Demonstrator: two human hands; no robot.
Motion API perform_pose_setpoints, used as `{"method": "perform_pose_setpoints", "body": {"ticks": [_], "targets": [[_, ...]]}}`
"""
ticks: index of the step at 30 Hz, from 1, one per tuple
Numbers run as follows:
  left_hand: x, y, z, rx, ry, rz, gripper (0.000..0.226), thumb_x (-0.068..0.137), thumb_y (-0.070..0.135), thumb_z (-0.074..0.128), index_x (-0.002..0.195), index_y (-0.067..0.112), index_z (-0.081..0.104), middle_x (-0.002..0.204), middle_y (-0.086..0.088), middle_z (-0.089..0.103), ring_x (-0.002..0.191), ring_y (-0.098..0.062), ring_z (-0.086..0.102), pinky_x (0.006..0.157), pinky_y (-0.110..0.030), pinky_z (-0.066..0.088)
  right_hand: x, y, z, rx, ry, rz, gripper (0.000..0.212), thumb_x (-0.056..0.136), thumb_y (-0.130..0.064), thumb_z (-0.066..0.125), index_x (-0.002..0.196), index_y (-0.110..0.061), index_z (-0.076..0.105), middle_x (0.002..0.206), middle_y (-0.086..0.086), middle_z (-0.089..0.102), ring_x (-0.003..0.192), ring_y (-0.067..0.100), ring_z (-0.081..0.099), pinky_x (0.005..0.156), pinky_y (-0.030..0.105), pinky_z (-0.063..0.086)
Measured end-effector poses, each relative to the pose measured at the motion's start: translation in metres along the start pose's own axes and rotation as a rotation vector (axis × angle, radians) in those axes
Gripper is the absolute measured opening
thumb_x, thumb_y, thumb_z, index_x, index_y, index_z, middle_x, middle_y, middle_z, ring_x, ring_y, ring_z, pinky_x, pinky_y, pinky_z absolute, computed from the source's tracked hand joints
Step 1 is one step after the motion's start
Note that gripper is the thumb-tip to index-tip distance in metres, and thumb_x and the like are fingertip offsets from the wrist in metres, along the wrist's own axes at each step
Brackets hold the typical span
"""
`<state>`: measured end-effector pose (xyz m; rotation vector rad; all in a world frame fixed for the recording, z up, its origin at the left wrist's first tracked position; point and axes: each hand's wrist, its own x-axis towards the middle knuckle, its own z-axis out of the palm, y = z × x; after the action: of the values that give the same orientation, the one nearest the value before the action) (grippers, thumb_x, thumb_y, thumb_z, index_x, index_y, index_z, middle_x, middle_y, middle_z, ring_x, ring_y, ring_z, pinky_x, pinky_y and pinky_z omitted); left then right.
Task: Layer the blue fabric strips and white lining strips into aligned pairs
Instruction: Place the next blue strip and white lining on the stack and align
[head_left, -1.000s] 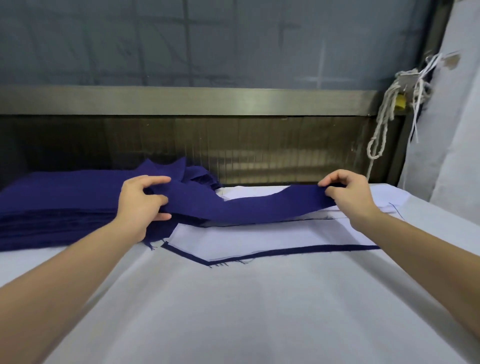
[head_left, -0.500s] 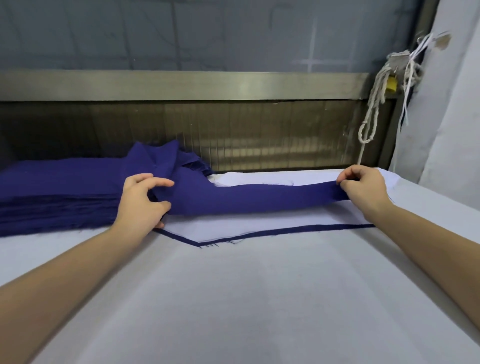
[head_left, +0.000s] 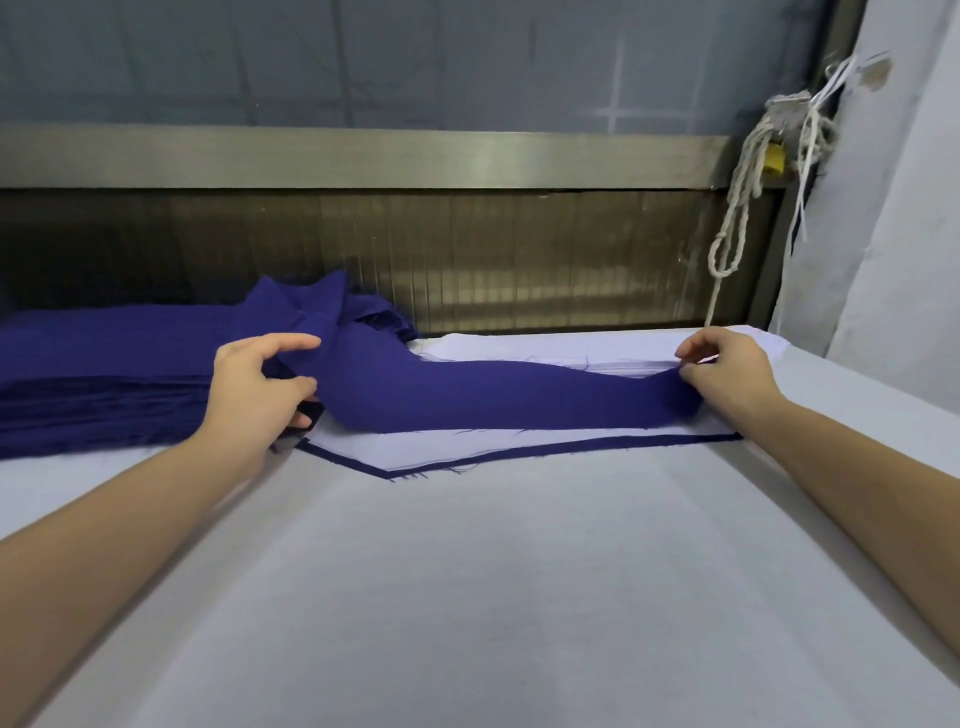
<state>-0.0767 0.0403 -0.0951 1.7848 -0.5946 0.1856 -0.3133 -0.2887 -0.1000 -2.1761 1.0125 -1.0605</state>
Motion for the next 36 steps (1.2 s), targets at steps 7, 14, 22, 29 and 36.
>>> {"method": "perform_pose_setpoints", "body": {"ticks": [7,14,22,29,36], "targets": [[0.0,0.001,-0.003,-0.128,-0.09,0.011,0.054,0.082,-0.009,0.06,0.111,0.037,0.063,0.083,-0.003,0.063,0.058,-0.01,0.063,0.073,-0.029,0.054,-0.001,0.0,0.0,0.007,0.007,0.007,0.028,0.081,0.014,0.045,0.082,-0.009,0.062,0.087,0.005,0.059,0.086,0.02,0.052,0.078,0.031,0.043],[0.002,-0.001,-0.002,-0.144,-0.118,0.02,0.048,0.085,-0.01,0.056,0.118,0.024,0.064,0.092,-0.001,0.065,0.066,-0.014,0.06,0.068,-0.015,0.054,-0.001,0.0,0.001,0.002,0.009,-0.004,0.027,0.083,0.012,0.046,0.083,-0.01,0.062,0.087,0.005,0.059,0.088,0.02,0.052,0.079,0.032,0.046],[0.0,0.003,-0.003,-0.123,-0.024,0.071,0.037,0.085,-0.007,0.059,0.105,0.024,0.063,0.123,0.001,0.049,0.052,-0.001,0.061,0.059,-0.01,0.052,0.006,-0.002,-0.013,0.045,0.049,-0.026,0.032,0.079,0.013,0.043,0.074,-0.013,0.062,0.079,0.003,0.058,0.083,0.02,0.052,0.071,0.029,0.039],[-0.007,0.004,0.002,-0.13,-0.034,0.066,0.023,0.086,0.003,0.064,0.087,0.026,0.067,0.107,-0.006,0.063,0.051,-0.007,0.065,0.061,-0.019,0.056,0.013,0.018,-0.025,0.061,-0.04,0.066,0.034,0.083,0.007,0.051,0.061,-0.018,0.06,0.068,0.001,0.057,0.071,0.02,0.049,0.057,0.025,0.04],[-0.006,0.008,0.0,-0.071,-0.181,0.062,0.035,0.081,-0.009,0.063,0.093,0.024,0.067,0.099,-0.009,0.064,0.064,-0.02,0.065,0.058,-0.02,0.057,0.012,0.028,-0.025,0.015,-0.086,0.081,0.032,0.082,0.006,0.053,0.061,-0.016,0.06,0.069,0.001,0.058,0.076,0.02,0.05,0.063,0.026,0.041]]}}
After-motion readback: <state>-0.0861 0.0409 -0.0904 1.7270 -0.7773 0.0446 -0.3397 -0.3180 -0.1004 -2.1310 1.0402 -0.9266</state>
